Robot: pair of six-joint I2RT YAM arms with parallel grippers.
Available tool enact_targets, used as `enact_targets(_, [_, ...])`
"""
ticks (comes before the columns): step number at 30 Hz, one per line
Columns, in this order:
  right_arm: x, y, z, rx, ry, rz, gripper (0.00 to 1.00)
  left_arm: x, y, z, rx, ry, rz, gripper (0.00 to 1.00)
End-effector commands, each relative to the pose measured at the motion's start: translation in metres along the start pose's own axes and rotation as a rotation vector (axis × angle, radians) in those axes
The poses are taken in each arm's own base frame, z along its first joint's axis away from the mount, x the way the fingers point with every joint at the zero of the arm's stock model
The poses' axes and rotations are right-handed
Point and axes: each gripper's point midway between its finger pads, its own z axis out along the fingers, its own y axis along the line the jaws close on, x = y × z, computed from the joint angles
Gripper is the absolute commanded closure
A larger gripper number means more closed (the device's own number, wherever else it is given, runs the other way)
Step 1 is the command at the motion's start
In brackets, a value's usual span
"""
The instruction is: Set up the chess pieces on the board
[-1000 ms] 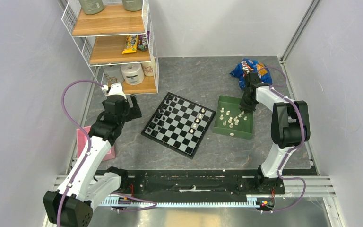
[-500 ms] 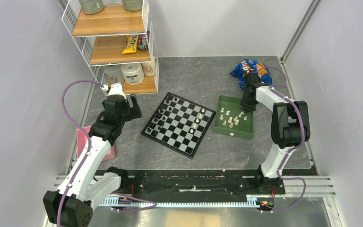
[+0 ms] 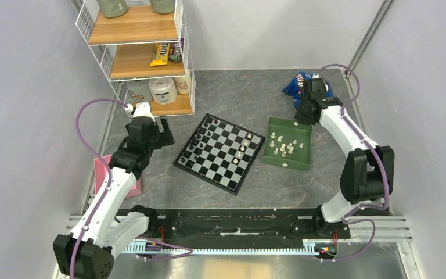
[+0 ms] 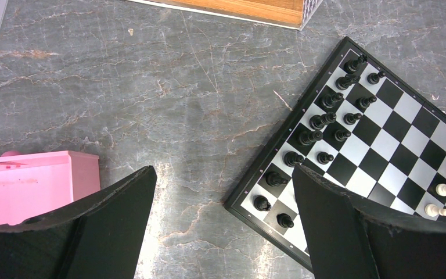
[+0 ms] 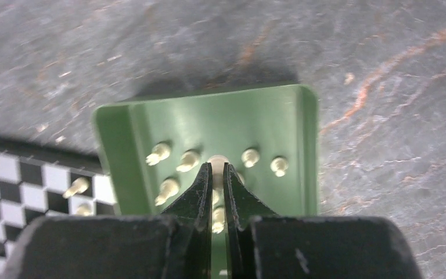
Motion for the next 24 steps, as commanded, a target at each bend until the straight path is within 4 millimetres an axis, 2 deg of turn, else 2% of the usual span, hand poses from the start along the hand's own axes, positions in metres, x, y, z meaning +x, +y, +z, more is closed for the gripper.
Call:
enact_targets(1, [-0.003, 0.045, -0.042, -0.099, -0.061, -0.102, 1.00, -0.006, 0.001, -0.002, 0.006, -0.026, 0.017, 0.05])
enact_targets(3, [0.014, 0.073, -0.054, -0.140, -0.054, -0.167, 1.00, -0.006, 0.001, -0.001, 0.005, -0.026, 0.017, 0.05])
enact_targets(7, [0.048, 0.115, -0.071, -0.214, -0.033, -0.249, 1.00, -0.005, 0.001, -0.001, 0.005, -0.025, 0.016, 0.05])
enact_targets(10, [0.070, 0.138, -0.083, -0.253, -0.026, -0.296, 1.00, -0.004, 0.000, -0.001, 0.010, -0.022, 0.014, 0.05])
enact_targets(14, [0.111, 0.171, -0.097, -0.305, 0.001, -0.391, 1.00, -0.004, -0.001, 0.000, 0.014, -0.015, 0.016, 0.05])
enact_targets(19, [0.153, 0.194, -0.106, -0.310, 0.006, -0.517, 1.00, -0.003, -0.001, 0.000, 0.012, -0.014, 0.016, 0.05])
enact_targets(24, [0.184, 0.205, -0.104, -0.317, 0.045, -0.599, 1.00, -0.003, -0.001, 0.000, 0.012, -0.014, 0.016, 0.05])
